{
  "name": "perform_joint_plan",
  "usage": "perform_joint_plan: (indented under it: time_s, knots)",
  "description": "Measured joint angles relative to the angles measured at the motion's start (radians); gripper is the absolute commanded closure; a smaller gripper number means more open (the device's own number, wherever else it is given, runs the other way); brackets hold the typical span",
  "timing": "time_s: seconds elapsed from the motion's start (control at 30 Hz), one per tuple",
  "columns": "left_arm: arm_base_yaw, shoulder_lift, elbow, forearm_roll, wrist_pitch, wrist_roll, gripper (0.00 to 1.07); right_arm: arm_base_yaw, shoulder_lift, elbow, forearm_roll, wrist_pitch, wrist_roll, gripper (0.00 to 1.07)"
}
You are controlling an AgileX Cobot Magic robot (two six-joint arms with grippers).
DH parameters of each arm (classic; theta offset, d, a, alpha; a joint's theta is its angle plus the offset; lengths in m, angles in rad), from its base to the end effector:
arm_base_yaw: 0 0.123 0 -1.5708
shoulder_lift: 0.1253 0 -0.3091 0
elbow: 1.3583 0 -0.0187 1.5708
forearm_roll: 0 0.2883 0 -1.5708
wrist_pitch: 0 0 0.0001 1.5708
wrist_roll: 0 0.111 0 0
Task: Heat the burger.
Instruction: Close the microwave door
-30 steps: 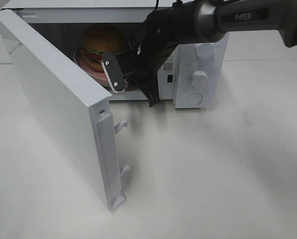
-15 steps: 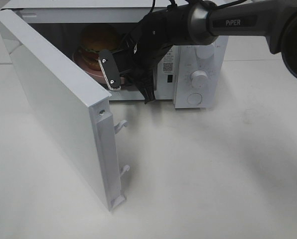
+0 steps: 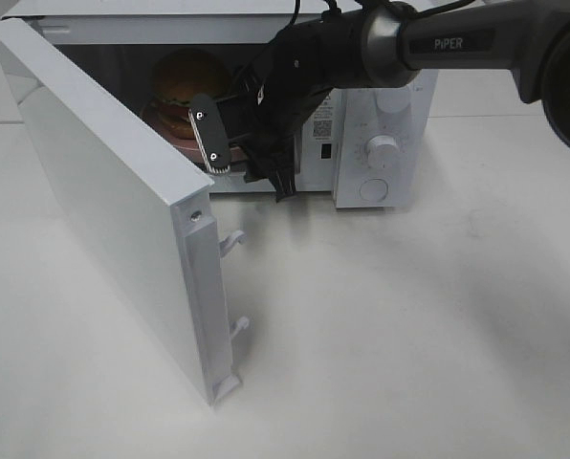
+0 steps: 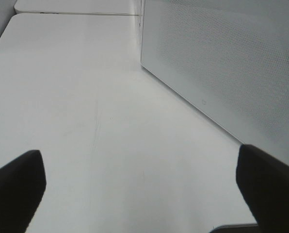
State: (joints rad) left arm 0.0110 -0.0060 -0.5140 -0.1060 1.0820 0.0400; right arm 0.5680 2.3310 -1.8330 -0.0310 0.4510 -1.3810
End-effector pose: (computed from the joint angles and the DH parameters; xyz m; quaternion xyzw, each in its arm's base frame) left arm 0.0177 -0.0102 0.2893 0.0155 0.8522 -0.0396 0.5214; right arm 0.4925 0.3125 0.1363 -0.7819 0.5177 -0.1475 0.3144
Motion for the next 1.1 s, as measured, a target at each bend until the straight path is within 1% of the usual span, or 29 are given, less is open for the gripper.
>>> perform_joint_plan:
  time_s: [0.07,0.1,0.13,0.17,0.2,0.23,0.27,0.3,0.4,0.47,0.5,0.57,0.67,0.73,0.77,0.8,0.83,1.0,1.03,1.07,1.1]
  knots:
    - [0.0,0.0,0.0,0.0,0.0,0.0,0.06,0.0,-0.006,0.019,0.001,-0.002,0.0,0.43]
    - [0.0,0.0,0.0,0.0,0.0,0.0,0.06,0.0,-0.021,0.056,0.004,-0.009,0.0,0.39]
    - [0.0,0.0,0.0,0.0,0.0,0.0,0.06,-0.001,-0.041,0.092,0.004,-0.03,0.0,0.37]
    - [0.0,0.0,0.0,0.0,0.0,0.0,0.06,-0.001,-0.041,0.092,0.004,-0.03,0.0,0.37]
    - [0.0,0.0,0.0,0.0,0.0,0.0,0.06,-0.001,-0.055,0.111,0.004,-0.042,0.0,0.33]
    - [0.0,0.0,0.0,0.0,0.0,0.0,0.06,-0.001,-0.055,0.111,0.004,-0.042,0.0,0.33]
    - [0.0,0.0,0.0,0.0,0.0,0.0,0.06,-0.001,-0.082,0.148,0.005,-0.066,0.0,0.31]
    - [0.0,0.0,0.0,0.0,0.0,0.0,0.06,-0.001,-0.109,0.179,0.005,-0.088,0.0,0.31]
    - [0.0,0.0,0.0,0.0,0.0,0.0,0.06,-0.001,-0.122,0.194,0.005,-0.095,0.0,0.31]
    - [0.0,0.0,0.0,0.0,0.0,0.0,0.06,-0.001,-0.164,0.254,0.005,-0.112,0.0,0.31]
    - [0.0,0.0,0.0,0.0,0.0,0.0,0.06,-0.001,-0.164,0.254,0.005,-0.112,0.0,0.31]
    - [0.0,0.0,0.0,0.0,0.0,0.0,0.06,-0.001,-0.196,0.3,0.005,-0.115,0.0,0.31]
    - [0.0,0.0,0.0,0.0,0.0,0.0,0.06,-0.001,-0.217,0.325,0.006,-0.115,0.0,0.31]
    - [0.0,0.0,0.0,0.0,0.0,0.0,0.06,-0.001,-0.254,0.373,0.006,-0.131,0.0,0.31]
    - [0.0,0.0,0.0,0.0,0.0,0.0,0.06,-0.001,-0.254,0.373,0.006,-0.131,0.0,0.31]
    - [0.0,0.0,0.0,0.0,0.0,0.0,0.06,-0.001,-0.277,0.405,0.006,-0.144,0.0,0.31]
    - [0.0,0.0,0.0,0.0,0.0,0.0,0.06,-0.001,-0.277,0.405,0.006,-0.144,0.0,0.31]
    - [0.0,0.0,0.0,0.0,0.0,0.0,0.06,-0.001,-0.345,0.499,0.007,-0.172,0.016,0.31]
    - [0.0,0.0,0.0,0.0,0.0,0.0,0.06,-0.001,-0.345,0.499,0.007,-0.172,0.016,0.31]
    - [0.0,0.0,0.0,0.0,0.0,0.0,0.06,-0.001,-0.368,0.533,0.007,-0.179,0.018,0.31]
    - [0.0,0.0,0.0,0.0,0.0,0.0,0.06,-0.001,-0.368,0.533,0.007,-0.179,0.018,0.31]
